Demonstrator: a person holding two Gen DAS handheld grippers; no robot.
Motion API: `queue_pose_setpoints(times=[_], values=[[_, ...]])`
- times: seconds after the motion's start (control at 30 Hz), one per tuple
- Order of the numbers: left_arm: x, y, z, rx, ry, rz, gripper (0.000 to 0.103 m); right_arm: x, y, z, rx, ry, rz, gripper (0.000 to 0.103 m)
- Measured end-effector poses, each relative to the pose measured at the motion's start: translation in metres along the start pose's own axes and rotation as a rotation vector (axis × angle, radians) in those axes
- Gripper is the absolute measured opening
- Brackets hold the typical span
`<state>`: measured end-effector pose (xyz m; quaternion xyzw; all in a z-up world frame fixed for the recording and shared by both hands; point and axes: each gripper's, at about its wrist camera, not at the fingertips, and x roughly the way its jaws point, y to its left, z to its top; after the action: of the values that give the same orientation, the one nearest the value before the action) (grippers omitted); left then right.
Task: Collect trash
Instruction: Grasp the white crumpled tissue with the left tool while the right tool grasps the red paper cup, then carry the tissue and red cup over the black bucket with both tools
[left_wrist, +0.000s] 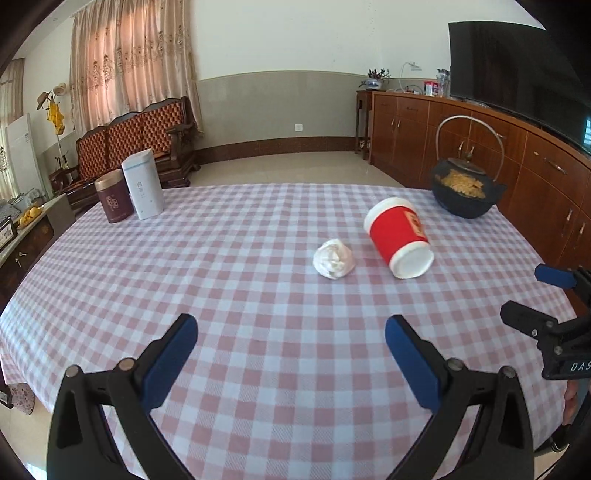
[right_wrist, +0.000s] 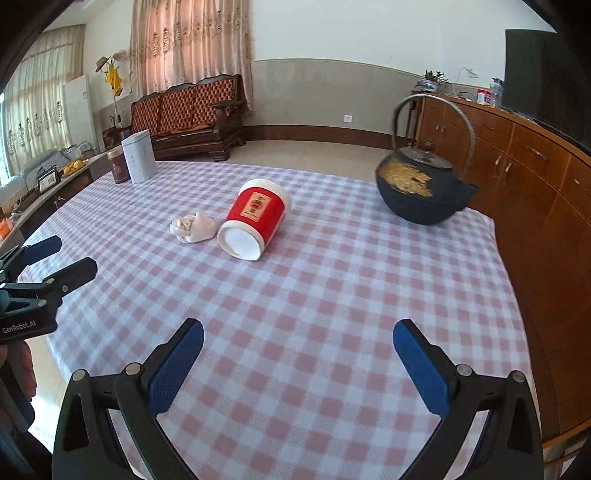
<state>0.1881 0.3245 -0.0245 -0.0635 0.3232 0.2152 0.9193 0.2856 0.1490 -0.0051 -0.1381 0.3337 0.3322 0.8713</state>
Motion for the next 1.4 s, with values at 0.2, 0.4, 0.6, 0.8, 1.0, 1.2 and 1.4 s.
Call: queue_pose_setpoints(times=[0.2, 0.4, 0.6, 0.8, 1.0, 1.2, 1.4], values=[[0.026, 0.030, 0.015, -0.074, -0.002, 0.003, 0.101, 0.058, 0.022, 0.038, -0.040, 0.034, 0.019, 0.102], [0.054, 0.028, 0.024, -0.070, 0.024, -0.021, 0.094, 0.112, 0.029, 0.069, -0.037, 0.077, 0.056, 0.088], [0.078, -0.002, 0.036, -0.052, 0.067, -0.120, 0.085, 0.139, 0.012, 0.079, -0.013, 0.104, 0.077, 0.065], [0.102, -0.034, 0.044, 0.001, 0.142, -0.176, 0.070, 0.130, -0.025, 0.074, 0.030, 0.096, 0.050, 0.063], [0.120, -0.042, 0.046, 0.003, 0.221, -0.186, 0.049, 0.115, -0.038, 0.064, 0.043, 0.087, 0.033, 0.062], [0.101, -0.031, 0.047, -0.023, 0.171, -0.215, 0.035, 0.102, -0.039, 0.059, 0.040, 0.075, 0.027, 0.061], [0.045, -0.036, 0.051, 0.019, 0.048, -0.227, 0.035, 0.076, -0.042, 0.055, 0.047, 0.031, 0.014, 0.060]])
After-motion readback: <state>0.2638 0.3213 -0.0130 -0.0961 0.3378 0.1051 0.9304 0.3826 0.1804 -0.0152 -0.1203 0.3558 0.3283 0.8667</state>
